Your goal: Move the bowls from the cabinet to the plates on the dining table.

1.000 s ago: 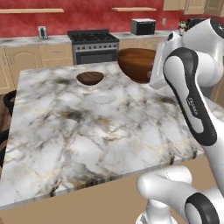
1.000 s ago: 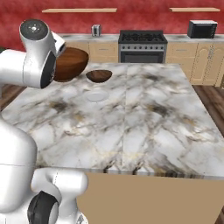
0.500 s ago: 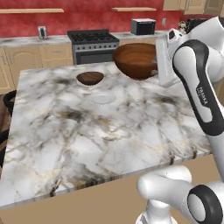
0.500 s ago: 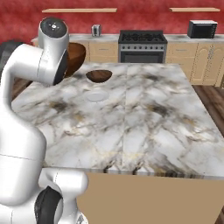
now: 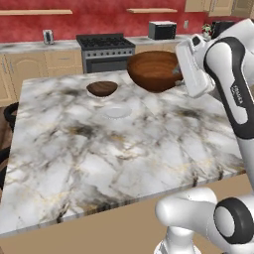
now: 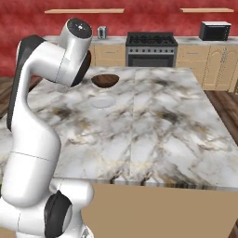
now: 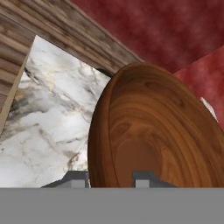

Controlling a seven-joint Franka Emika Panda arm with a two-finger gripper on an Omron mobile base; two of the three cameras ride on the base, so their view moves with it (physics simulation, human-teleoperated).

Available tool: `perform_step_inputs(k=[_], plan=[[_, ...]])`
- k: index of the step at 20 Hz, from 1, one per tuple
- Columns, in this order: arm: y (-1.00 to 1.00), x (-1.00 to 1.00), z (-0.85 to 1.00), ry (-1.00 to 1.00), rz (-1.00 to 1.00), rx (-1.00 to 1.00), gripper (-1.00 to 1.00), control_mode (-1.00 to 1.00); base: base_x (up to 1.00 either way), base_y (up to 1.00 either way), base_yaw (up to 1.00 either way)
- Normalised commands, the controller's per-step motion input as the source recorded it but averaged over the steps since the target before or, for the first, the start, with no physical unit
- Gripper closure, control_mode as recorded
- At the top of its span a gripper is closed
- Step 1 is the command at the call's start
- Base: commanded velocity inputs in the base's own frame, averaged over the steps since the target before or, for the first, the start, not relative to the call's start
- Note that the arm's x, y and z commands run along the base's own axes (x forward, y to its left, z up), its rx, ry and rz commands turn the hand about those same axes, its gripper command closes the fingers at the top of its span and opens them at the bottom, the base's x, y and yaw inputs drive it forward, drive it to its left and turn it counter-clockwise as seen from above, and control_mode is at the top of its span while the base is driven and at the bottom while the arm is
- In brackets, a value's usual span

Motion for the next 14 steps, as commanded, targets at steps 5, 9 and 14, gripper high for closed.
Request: perform_step_inputs(k=[5, 9, 14], plan=[[0.00, 0.00, -0.01, 0.00, 0.00, -0.08, 1.00, -1.00, 0.00, 0.00, 0.00], [0.00, 0.23, -0.41, 0.00, 0.00, -0.04, 1.00, -1.00, 0.00, 0.00, 0.00], [0.00, 0.39, -0.65, 0.00, 0.00, -0.01, 1.00, -1.00, 0.00, 0.00, 0.00]])
